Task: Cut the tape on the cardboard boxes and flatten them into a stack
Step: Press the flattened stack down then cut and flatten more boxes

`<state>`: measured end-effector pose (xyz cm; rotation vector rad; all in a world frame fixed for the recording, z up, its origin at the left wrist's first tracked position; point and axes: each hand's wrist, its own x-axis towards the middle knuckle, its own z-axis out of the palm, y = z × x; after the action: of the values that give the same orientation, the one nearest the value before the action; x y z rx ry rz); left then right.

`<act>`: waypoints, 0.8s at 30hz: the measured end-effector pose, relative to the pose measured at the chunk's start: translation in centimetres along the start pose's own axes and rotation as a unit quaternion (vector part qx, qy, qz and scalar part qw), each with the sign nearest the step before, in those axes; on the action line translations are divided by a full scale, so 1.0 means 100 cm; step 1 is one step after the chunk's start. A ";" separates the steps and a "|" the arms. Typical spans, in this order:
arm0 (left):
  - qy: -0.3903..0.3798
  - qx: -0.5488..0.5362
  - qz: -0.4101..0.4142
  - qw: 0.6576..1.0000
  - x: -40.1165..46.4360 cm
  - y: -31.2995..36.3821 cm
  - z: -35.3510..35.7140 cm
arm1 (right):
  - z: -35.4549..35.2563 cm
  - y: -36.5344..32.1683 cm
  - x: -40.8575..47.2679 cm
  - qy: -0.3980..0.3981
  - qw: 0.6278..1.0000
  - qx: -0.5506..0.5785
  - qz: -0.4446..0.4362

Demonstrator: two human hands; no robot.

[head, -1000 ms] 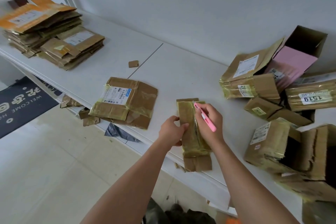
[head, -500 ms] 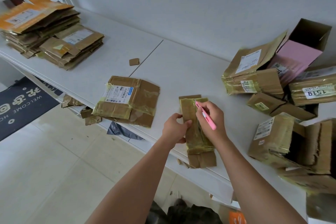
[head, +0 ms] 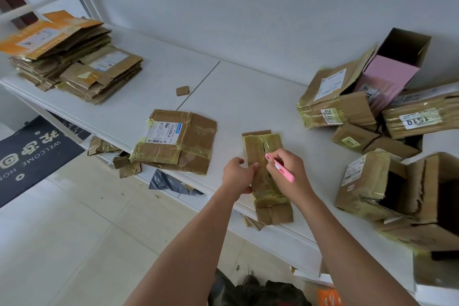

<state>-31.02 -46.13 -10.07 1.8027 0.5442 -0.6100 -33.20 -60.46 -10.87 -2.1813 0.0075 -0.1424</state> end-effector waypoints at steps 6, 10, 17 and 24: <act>0.016 0.015 0.004 1.000 -0.001 -0.001 0.001 | -0.013 -0.007 -0.027 -0.033 0.998 0.028 0.046; 0.026 0.020 0.005 0.999 -0.003 0.000 0.002 | -0.019 -0.013 -0.045 -0.065 0.996 0.006 0.054; 0.033 0.017 0.010 0.999 -0.005 -0.001 0.003 | -0.029 -0.010 -0.082 -0.077 0.996 0.046 0.017; 0.039 0.059 0.034 0.997 -0.008 0.010 0.002 | -0.034 -0.008 -0.100 -0.046 0.995 0.091 -0.020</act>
<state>-31.01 -46.69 -8.90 1.9559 0.5051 -0.5356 -43.53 -62.20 -9.21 -2.0038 -0.0975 -0.0617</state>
